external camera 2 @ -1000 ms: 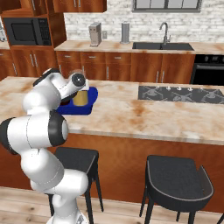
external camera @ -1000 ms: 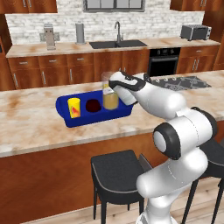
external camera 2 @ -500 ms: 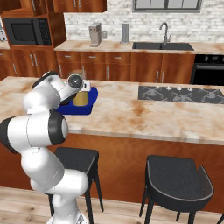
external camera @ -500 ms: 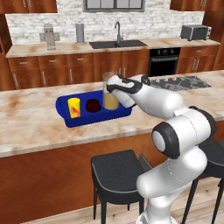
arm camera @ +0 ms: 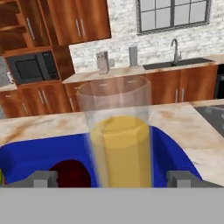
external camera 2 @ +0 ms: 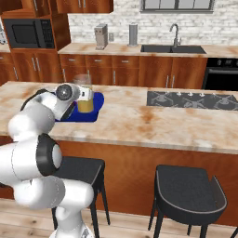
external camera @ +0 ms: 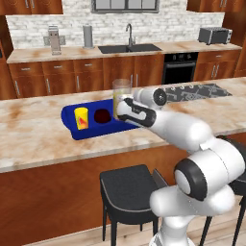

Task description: There is a tray on the dining counter. Grab the cup, mug, and pitcher and place them on the tray. The pitcher may be placed next to the tray if it cannot fit the tray.

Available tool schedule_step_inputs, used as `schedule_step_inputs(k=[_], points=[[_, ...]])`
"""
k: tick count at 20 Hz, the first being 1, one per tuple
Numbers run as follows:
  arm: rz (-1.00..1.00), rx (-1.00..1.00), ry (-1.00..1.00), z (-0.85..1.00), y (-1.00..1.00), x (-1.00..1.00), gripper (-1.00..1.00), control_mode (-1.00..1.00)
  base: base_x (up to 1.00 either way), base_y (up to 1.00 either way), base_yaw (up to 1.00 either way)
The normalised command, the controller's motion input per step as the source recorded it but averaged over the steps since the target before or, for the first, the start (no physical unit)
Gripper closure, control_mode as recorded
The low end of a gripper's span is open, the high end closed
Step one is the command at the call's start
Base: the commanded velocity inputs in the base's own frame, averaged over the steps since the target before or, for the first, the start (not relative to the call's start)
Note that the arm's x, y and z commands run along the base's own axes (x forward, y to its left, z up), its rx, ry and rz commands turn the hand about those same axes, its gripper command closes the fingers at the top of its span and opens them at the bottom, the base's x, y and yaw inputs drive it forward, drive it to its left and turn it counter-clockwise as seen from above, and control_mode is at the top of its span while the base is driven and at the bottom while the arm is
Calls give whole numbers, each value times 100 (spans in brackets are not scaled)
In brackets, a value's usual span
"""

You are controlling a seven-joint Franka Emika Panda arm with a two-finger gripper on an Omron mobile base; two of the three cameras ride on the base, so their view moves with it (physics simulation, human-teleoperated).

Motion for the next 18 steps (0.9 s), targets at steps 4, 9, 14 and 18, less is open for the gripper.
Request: schedule_step_inputs(k=[4,9,14,18], points=[[-5,0,7,100,0,-58,-100,-100,0,0,0],[-9,1,10,100,-10,-75,-100,-100,0,0,0],[-7,2,6,75,-33,-100,-100,-100,0,0,0],[0,2,1,17,-49,-100,-100,-100,0,0,0]])
